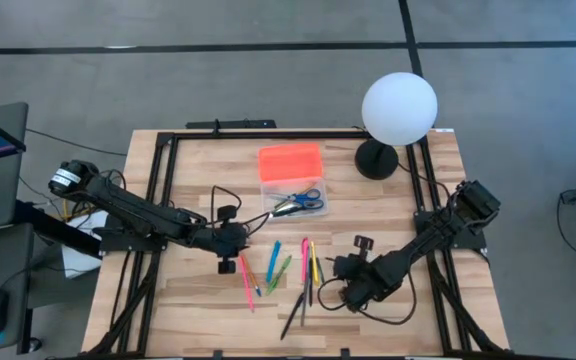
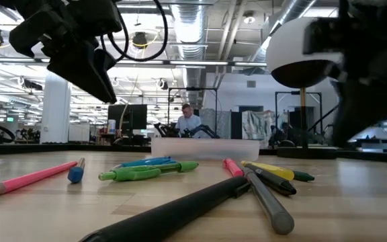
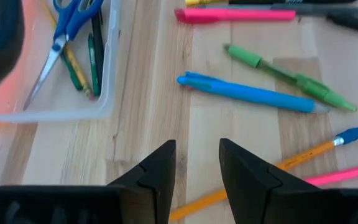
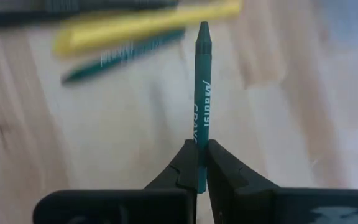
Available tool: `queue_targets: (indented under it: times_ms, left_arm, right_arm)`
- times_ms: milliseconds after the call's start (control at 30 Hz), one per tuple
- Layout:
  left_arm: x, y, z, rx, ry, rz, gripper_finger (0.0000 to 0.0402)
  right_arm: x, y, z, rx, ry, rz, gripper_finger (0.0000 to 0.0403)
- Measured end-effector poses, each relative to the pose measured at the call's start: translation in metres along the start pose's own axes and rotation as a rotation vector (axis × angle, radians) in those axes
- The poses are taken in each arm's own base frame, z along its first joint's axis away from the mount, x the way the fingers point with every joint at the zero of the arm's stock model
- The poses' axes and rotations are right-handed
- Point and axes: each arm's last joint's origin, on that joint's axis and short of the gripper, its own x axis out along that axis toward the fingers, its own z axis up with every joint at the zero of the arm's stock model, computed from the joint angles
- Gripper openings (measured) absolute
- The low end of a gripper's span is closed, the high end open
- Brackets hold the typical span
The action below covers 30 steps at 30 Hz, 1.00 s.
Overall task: Pick & place school supplies into a supply box
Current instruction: Put the green crayon into the supply box
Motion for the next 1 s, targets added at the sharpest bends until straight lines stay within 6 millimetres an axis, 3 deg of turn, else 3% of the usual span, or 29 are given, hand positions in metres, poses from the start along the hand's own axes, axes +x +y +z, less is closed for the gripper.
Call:
queue_targets:
  times_ms: [267,600,800,1000]
  left_arm:
    - [-0.001,0.0,-0.008,-0.046,0.072,0.019,0.0119]
    - [-0.004,-0.009,-0.01,-0.023,0.06,0.024,0.0119]
    - [-0.006,-0.013,-0.011,-0.014,0.055,0.015,0.0119]
    - [-0.006,-0.014,-0.012,-0.01,0.051,0.021,0.0119]
  right_arm:
    - [-0.002,-0.021,0.04,-0.034,-0.136,-0.143,0.0004]
    - [0.032,-0.088,0.097,-0.057,-0.163,-0.187,0.0005]
    - [0.052,-0.131,0.11,0.0,-0.116,-0.156,0.0005]
    - [0.064,-0.16,0.113,0.08,-0.07,-0.099,0.0006]
